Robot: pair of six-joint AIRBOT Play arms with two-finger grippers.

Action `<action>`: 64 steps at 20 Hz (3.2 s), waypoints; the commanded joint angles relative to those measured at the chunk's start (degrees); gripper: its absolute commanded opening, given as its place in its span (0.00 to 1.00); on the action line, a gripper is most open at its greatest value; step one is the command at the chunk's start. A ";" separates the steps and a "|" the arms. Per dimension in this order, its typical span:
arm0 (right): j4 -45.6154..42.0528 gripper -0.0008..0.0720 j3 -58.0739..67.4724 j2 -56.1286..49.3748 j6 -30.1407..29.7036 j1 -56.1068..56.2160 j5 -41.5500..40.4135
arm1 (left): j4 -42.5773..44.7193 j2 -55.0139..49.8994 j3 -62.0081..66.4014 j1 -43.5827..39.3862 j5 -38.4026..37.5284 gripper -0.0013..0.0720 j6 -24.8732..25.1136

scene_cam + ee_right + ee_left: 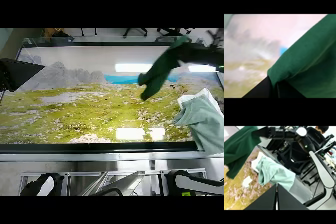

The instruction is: Fold the shirts.

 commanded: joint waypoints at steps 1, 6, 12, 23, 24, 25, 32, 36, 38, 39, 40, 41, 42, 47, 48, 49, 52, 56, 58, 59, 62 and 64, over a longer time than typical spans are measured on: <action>-5.73 0.03 5.29 -0.31 4.96 -14.38 1.44 | 0.04 0.04 -0.04 0.04 -0.02 0.04 0.48; 4.07 0.04 10.01 -4.85 0.22 -28.79 11.41 | 0.04 0.00 -0.04 0.02 0.09 0.04 2.08; -3.06 0.04 10.56 -1.55 9.88 -30.73 20.02 | 0.07 0.00 -0.04 0.02 0.00 0.04 4.07; -43.12 0.04 -4.79 7.69 30.05 -30.73 42.25 | 0.48 0.00 -0.07 -0.09 -1.95 0.04 4.48; -44.50 0.04 -8.17 8.55 30.10 -30.73 42.27 | 0.46 0.00 -0.07 -0.09 -2.49 0.04 4.48; -46.31 0.04 -11.34 9.40 30.40 -30.73 42.16 | 0.48 0.00 -0.07 -0.09 -3.19 0.04 4.48; -51.56 0.88 -19.63 8.11 29.75 -30.69 40.04 | 0.35 -0.33 -0.04 -0.09 -4.28 0.04 4.44; -44.61 0.87 -12.63 7.32 29.73 -30.53 33.88 | 0.26 -2.12 -0.04 -0.09 -4.28 0.04 4.42; -32.65 0.54 -8.68 7.50 29.68 -30.53 27.74 | -0.20 -3.23 -0.02 -0.09 -4.28 0.04 4.31; -25.16 0.34 -7.54 7.76 28.76 -30.53 24.68 | -0.15 -3.72 -0.02 -0.09 -4.28 0.04 3.45; -18.03 0.24 -7.41 8.22 26.77 -30.36 21.92 | -0.11 -4.09 -0.02 -0.07 -4.26 0.04 2.69; -12.70 0.03 -7.43 8.55 24.57 -29.51 20.68 | 0.42 -4.17 -0.04 -0.07 -4.22 0.04 2.62; -10.80 0.04 -7.45 8.83 23.45 -27.26 20.37 | 1.66 -4.00 -0.04 -0.07 -3.87 0.04 2.49; -20.09 0.04 -19.21 17.00 22.23 -3.72 16.02 | 14.43 7.50 -10.23 -2.78 2.43 0.04 1.36; -21.16 0.04 -24.68 20.26 22.27 2.32 13.46 | 16.63 10.86 -14.80 -4.26 2.67 0.04 1.25; -21.16 0.04 -30.86 23.65 23.12 8.17 10.73 | 18.38 14.01 -19.67 -5.97 3.56 0.04 0.68; -21.20 0.04 -47.21 31.19 27.08 21.05 3.23 | 19.89 22.84 -35.28 -11.63 8.41 0.04 -0.63; -21.11 0.04 -54.60 32.85 26.97 26.60 1.81 | 19.85 28.85 -47.19 -17.40 12.96 0.04 -2.93; -20.61 0.04 -54.69 32.85 26.97 27.43 2.95 | 19.87 30.60 -49.99 -19.26 14.80 0.04 -3.13; -20.02 0.04 -54.69 32.85 26.97 27.50 4.44 | 19.87 31.12 -50.75 -19.93 15.58 0.04 -3.13; -19.41 0.04 -54.69 32.85 26.99 27.45 11.65 | 19.82 32.41 -52.50 -21.33 17.38 0.04 -3.13; -19.43 0.04 -54.69 32.85 26.99 27.43 13.84 | 19.80 33.40 -53.44 -21.33 17.92 0.04 -3.15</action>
